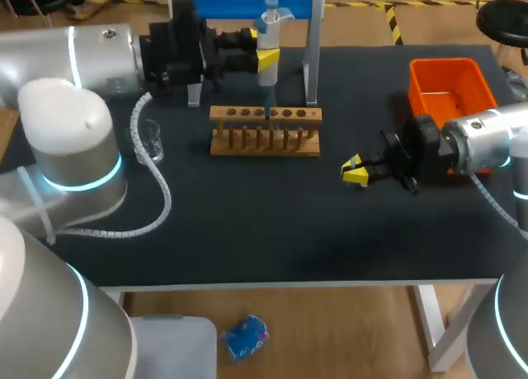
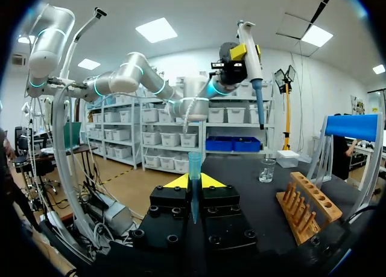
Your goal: Invert the test tube, pick up the pipette, mount the tip to pipette, aspirate from beaker and dispense into the tube, eject the tip, return the pipette, and cap with the stopper.
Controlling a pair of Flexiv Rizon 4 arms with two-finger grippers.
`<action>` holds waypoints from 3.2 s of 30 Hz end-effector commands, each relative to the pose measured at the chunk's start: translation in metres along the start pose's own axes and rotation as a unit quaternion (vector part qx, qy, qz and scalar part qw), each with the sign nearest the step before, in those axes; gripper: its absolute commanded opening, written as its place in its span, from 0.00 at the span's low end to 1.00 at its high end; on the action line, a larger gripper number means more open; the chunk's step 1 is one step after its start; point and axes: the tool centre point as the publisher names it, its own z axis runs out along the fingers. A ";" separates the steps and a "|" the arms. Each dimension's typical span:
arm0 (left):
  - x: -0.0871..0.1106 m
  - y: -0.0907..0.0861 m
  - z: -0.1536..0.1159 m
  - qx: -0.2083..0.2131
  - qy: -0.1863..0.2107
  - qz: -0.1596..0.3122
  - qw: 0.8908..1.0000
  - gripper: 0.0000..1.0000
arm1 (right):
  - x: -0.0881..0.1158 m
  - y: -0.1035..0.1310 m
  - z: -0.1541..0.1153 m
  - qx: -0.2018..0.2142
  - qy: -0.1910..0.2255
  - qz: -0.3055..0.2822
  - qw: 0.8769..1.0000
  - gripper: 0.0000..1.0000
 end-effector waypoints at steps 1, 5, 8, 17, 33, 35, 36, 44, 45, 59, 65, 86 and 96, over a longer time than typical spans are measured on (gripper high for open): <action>-0.004 0.002 -0.006 0.026 0.165 0.001 0.986 0.00 | 0.000 0.000 -0.001 0.000 0.001 0.000 1.000 0.00; -0.004 0.002 -0.006 0.026 0.165 0.001 0.986 0.00 | 0.000 0.000 -0.001 0.000 0.001 0.000 1.000 0.00; 0.001 0.008 -0.004 0.008 0.140 -0.002 0.990 0.00 | 0.000 0.000 -0.001 0.000 0.001 0.000 1.000 0.00; 0.023 0.015 0.015 0.010 0.082 0.009 0.997 0.00 | 0.000 0.000 -0.001 0.000 0.001 0.000 1.000 0.00; 0.035 0.015 0.031 -0.002 0.085 -0.013 0.996 0.00 | 0.000 0.000 -0.001 0.000 0.001 0.000 1.000 0.00; 0.036 0.012 0.032 -0.007 0.088 -0.021 0.996 0.00 | 0.000 0.000 -0.001 0.000 0.001 0.000 1.000 0.00; 0.036 0.011 0.032 -0.009 0.091 -0.029 0.995 0.00 | 0.000 0.000 -0.001 0.000 0.001 0.000 1.000 0.00; 0.040 0.005 0.038 0.004 0.100 -0.026 0.995 0.00 | 0.000 0.000 -0.001 0.000 0.001 0.000 1.000 0.00; 0.040 0.005 0.038 0.004 0.101 -0.027 0.995 0.00 | 0.000 0.000 -0.001 0.000 0.001 0.000 1.000 0.00; 0.040 0.004 0.039 0.004 0.101 -0.028 0.994 0.00 | -0.012 -0.008 0.014 -0.008 0.001 -0.004 1.000 0.00; 0.040 0.004 0.039 0.004 0.101 -0.028 0.994 0.00 | -0.028 -0.016 0.038 -0.015 0.009 0.002 1.000 0.00; 0.040 0.004 0.039 0.004 0.101 -0.028 0.994 0.00 | -0.064 -0.012 0.068 -0.001 0.031 -0.003 0.999 0.00; 0.040 0.004 0.039 0.004 0.101 -0.028 0.994 0.00 | -0.071 -0.005 0.072 0.002 0.035 -0.013 0.999 0.00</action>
